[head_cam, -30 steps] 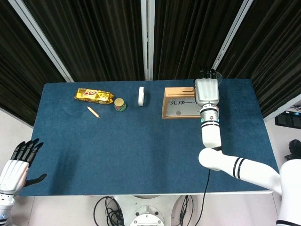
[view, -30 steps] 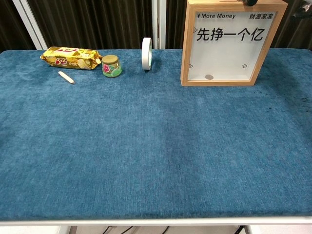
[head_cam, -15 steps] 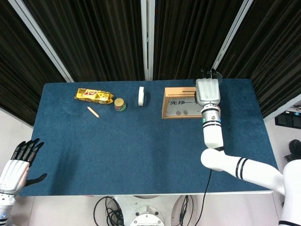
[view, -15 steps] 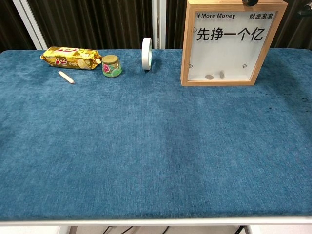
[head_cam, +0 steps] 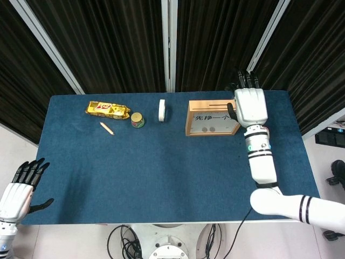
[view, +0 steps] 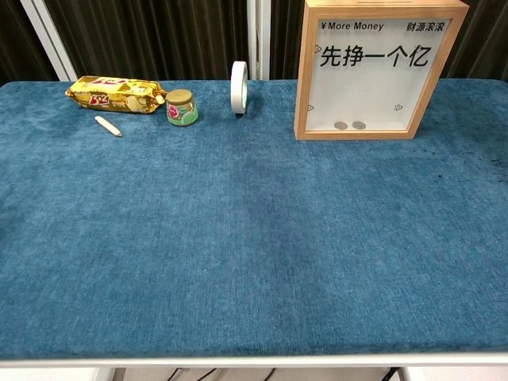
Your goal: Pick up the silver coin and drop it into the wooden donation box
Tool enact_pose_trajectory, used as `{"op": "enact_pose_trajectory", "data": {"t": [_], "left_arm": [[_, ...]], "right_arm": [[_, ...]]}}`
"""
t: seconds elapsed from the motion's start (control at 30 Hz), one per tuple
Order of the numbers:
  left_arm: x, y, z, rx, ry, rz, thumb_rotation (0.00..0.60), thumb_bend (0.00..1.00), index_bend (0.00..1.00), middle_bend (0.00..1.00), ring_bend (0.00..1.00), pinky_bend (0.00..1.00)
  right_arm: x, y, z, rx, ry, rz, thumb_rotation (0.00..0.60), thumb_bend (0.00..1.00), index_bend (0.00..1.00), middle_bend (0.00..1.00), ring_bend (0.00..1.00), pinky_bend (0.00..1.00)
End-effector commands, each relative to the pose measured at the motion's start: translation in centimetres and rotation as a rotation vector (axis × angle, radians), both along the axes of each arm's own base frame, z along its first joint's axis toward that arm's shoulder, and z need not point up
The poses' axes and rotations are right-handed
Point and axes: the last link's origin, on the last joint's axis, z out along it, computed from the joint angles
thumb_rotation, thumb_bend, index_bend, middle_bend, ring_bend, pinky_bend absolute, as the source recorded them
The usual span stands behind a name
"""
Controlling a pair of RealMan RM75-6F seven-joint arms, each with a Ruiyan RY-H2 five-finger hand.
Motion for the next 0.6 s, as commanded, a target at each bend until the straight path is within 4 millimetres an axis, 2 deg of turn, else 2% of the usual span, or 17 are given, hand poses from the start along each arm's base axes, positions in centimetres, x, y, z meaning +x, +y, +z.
{"op": "enact_pose_trajectory", "data": {"t": [0.03,0.1,0.17,0.3,0.4,0.53,0.6], "left_arm": [[0.0,-0.1,0.0,0.003,0.002,0.000,0.600,0.11,0.07,0.00,0.00,0.00],[0.1,-0.1,0.1,0.007,0.003,0.000,0.600,0.11,0.07,0.00,0.00,0.00],[0.2,-0.1,0.2,0.012,0.003,0.000,0.600,0.11,0.07,0.00,0.00,0.00],[0.3,-0.2,0.4,0.023,0.010,0.004,0.600,0.11,0.07,0.00,0.00,0.00],[0.5,-0.2,0.5,0.031,0.018,0.004,0.600,0.11,0.07,0.00,0.00,0.00],[0.5,-0.1,0.4,0.037,0.032,0.008,0.600,0.11,0.07,0.00,0.00,0.00],[0.5,-0.1,0.3,0.034,0.035,0.012,0.600,0.11,0.07,0.00,0.00,0.00]], "right_arm": [[-4.3,6.7,4.1,-0.076,0.006,0.070,0.600,0.33,0.29,0.01,0.00,0.00],[-7.0,9.5,4.4,-0.085,0.037,0.077,0.600,0.33,0.24,0.01,0.00,0.00],[-10.4,12.9,4.2,-0.085,0.067,0.074,0.600,0.32,0.19,0.00,0.00,0.00],[-17.0,19.3,2.3,-0.057,0.083,0.032,0.600,0.31,0.11,0.00,0.00,0.00],[-20.3,22.7,0.4,-0.006,0.068,-0.028,0.600,0.30,0.03,0.00,0.00,0.00],[-22.7,25.1,-1.4,0.026,0.078,-0.092,0.600,0.27,0.00,0.00,0.00,0.00],[-23.2,25.4,-1.8,0.028,0.077,-0.109,0.600,0.25,0.00,0.00,0.00,0.00]]}}
